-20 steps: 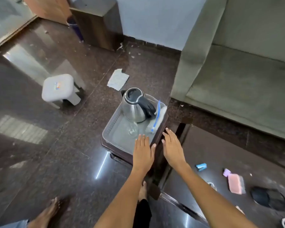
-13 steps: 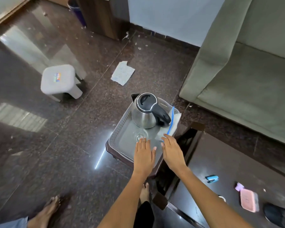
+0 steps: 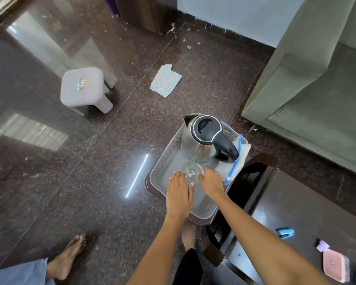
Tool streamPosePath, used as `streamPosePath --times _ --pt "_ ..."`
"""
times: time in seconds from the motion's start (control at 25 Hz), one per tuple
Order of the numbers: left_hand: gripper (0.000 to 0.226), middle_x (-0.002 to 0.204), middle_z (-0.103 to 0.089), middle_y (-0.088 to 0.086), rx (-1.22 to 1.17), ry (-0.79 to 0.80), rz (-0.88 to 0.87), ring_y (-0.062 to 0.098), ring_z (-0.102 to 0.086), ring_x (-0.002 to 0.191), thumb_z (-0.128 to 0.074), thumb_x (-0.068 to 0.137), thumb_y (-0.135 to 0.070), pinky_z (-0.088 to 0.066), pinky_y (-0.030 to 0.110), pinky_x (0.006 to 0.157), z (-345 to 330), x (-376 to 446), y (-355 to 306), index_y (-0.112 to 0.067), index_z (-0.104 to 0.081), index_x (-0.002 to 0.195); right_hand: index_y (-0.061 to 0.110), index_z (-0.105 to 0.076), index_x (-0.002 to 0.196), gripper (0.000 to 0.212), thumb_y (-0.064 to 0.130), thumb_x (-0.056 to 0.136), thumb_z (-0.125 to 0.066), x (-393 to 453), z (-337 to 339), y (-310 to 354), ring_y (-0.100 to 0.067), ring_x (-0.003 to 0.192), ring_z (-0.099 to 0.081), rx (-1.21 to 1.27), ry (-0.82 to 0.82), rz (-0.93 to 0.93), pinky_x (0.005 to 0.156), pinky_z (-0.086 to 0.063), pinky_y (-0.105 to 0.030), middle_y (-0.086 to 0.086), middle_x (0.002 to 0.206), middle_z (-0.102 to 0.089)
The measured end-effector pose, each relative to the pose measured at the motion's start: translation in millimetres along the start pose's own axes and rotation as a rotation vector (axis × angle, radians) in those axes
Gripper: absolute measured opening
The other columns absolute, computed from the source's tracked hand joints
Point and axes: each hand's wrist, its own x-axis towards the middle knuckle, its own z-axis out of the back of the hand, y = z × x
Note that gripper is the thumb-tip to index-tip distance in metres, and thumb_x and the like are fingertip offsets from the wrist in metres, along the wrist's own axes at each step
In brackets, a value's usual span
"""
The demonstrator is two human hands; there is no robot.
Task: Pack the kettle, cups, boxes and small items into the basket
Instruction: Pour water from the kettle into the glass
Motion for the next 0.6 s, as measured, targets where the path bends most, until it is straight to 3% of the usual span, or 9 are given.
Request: streamPosePath --times 0.12,0.24,0.44,0.6 --pt "0.055 0.147 -0.037 0.017 -0.025 0.074 -0.012 0.03 -0.029 0.139 -0.041 0.095 -0.028 -0.022 0.036 0.116 1.8 6.9 9.8 0.001 -0.032 0.14 0.005 -0.056 0.102 0.016 0.011 0.092 -0.045 9.0 -5.3 3.9 -0.035 0.075 -0.07 0.143 0.053 -0.077 0.067 -0.059 -0.042 -0.021 0.095 -0.068" --pt "0.067 0.152 -0.029 0.013 -0.113 0.128 -0.016 0.026 -0.024 0.141 -0.052 0.091 -0.022 -0.022 0.03 0.115 6.3 10.8 12.6 -0.002 -0.02 0.146 0.005 -0.06 0.1 0.02 0.006 0.09 -0.043 11.7 -0.9 3.0 -0.027 0.056 -0.069 0.233 0.065 -0.078 0.059 -0.059 -0.039 -0.014 0.084 -0.067" --pt "0.091 0.148 -0.034 0.008 -0.29 0.042 -0.007 0.02 -0.031 0.135 -0.071 0.078 -0.033 -0.027 0.022 0.106 22.9 16.6 2.8 -0.004 -0.02 0.147 0.005 -0.064 0.095 0.016 0.008 0.088 -0.05 -5.1 26.7 11.5 -0.024 0.056 -0.07 0.29 0.086 0.032 0.062 -0.06 -0.038 -0.01 0.059 -0.067" --pt "0.1 0.134 -0.043 -0.006 -0.446 0.034 0.007 0.002 -0.04 0.12 -0.084 0.061 -0.037 -0.032 0.016 0.096 41.2 19.8 -8.1 -0.013 -0.031 0.143 0.002 -0.063 0.096 0.021 0.017 0.087 -0.051 -21.2 38.7 15.1 -0.025 0.063 -0.068 0.143 0.054 0.189 0.067 -0.057 -0.04 -0.013 0.065 -0.068"
